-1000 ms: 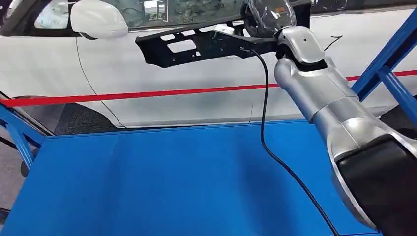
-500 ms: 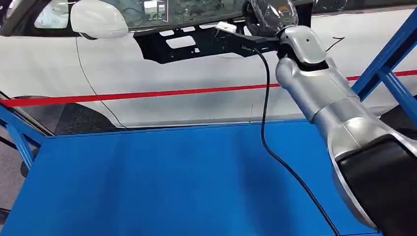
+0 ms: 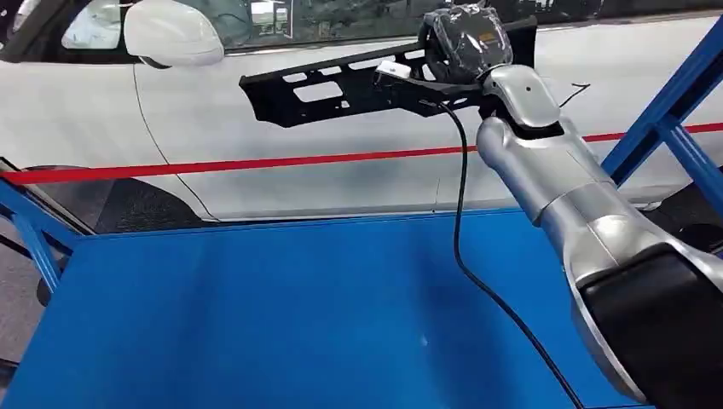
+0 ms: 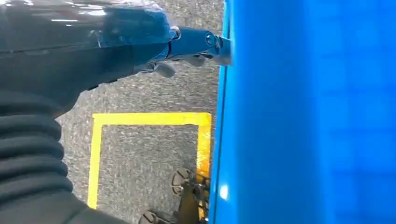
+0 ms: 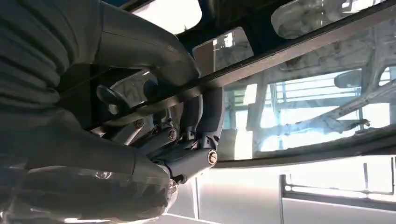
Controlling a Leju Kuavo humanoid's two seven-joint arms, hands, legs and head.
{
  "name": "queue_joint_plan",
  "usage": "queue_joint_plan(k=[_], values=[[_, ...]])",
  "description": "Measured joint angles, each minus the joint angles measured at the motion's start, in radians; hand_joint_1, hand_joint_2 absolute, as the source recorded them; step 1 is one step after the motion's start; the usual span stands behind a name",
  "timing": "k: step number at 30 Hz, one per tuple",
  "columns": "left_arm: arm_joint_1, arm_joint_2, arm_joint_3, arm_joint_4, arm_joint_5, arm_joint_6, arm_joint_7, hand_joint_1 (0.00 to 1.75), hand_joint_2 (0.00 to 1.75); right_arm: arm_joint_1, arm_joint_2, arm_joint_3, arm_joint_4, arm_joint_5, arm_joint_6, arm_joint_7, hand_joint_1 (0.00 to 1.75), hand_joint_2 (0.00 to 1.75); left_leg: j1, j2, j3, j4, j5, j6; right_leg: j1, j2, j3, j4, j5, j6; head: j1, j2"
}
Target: Take the parts from the cabinet and place them on the table.
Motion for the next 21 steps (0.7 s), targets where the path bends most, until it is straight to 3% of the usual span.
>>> queue_joint_plan(k=[21], values=[[-0.008,0.000,-0.007,-0.006,-0.033,0.034,-0.024,0.00,1.75,0.011,-0.021,-0.024,0.008,0.039,-0.001,-0.002,1.75,1.75,0.000,0.000,0.001,0.000,0.000,0.000,0.000,0.000,0.001,0.000,0.000,0.000,0.000,0.000]])
